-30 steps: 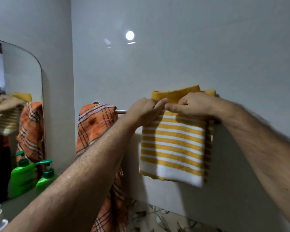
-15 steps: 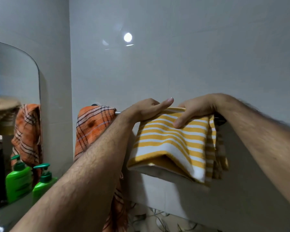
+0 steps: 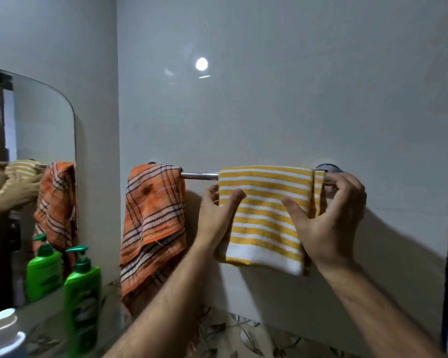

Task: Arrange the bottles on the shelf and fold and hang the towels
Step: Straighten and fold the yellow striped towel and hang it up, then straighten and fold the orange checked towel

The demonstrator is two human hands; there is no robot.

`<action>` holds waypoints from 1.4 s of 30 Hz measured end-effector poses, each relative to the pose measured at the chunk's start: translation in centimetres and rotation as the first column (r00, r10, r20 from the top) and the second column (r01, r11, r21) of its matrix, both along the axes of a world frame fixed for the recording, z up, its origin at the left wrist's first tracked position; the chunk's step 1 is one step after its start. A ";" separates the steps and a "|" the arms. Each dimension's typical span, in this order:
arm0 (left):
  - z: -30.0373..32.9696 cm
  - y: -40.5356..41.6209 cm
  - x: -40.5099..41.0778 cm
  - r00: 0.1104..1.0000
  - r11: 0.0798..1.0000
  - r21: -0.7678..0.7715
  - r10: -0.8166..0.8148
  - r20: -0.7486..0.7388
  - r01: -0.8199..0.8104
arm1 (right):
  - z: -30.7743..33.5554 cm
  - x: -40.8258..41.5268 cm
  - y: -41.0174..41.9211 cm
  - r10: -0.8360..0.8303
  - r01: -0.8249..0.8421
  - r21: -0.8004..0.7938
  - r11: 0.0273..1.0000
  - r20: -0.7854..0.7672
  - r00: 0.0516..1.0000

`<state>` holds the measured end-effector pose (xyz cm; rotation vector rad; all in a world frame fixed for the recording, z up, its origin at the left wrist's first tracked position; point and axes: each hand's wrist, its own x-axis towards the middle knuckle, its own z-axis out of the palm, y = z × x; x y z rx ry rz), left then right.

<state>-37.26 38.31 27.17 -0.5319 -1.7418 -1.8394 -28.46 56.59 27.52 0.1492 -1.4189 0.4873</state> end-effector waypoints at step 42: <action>-5.4 -9.1 5.2 0.852 0.799 -0.311 0.433 -0.295 -0.514 | -1.0 4.8 -10.1 0.310 -0.343 0.179 0.922 0.189 0.932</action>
